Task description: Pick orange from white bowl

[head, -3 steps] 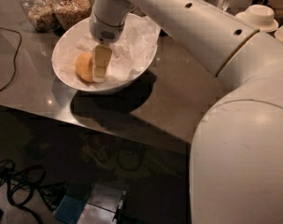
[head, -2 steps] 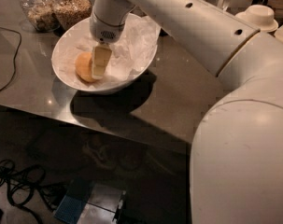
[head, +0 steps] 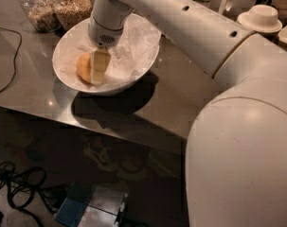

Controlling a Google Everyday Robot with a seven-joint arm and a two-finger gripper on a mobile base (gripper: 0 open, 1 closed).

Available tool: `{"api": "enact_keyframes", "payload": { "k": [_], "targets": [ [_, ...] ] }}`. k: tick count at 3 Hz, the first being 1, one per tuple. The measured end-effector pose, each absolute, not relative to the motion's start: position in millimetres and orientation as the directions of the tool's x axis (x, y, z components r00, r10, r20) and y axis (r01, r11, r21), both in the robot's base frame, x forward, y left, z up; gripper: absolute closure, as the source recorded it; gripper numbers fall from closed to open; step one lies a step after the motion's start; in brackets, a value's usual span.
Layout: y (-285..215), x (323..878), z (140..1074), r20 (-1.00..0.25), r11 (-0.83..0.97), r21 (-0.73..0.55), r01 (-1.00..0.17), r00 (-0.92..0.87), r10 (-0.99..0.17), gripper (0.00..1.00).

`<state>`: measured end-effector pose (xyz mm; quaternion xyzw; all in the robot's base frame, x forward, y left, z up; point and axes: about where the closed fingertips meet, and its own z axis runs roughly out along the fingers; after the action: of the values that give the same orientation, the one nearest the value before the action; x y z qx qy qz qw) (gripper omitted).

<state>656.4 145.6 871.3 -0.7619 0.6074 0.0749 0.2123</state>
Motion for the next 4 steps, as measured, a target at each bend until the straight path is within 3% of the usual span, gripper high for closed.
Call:
{"api": "enact_keyframes", "payload": {
  "k": [1, 2, 4],
  "targets": [
    [154, 649, 863, -0.385, -0.212, -0.195, -0.958, 0.274, -0.881, 0.00],
    [161, 650, 858, -0.394, -0.234, -0.177, -0.956, 0.287, -0.873, 0.00],
    [166, 662, 843, -0.406, -0.238, -0.145, -0.960, 0.277, -0.871, 0.11]
  ]
}}
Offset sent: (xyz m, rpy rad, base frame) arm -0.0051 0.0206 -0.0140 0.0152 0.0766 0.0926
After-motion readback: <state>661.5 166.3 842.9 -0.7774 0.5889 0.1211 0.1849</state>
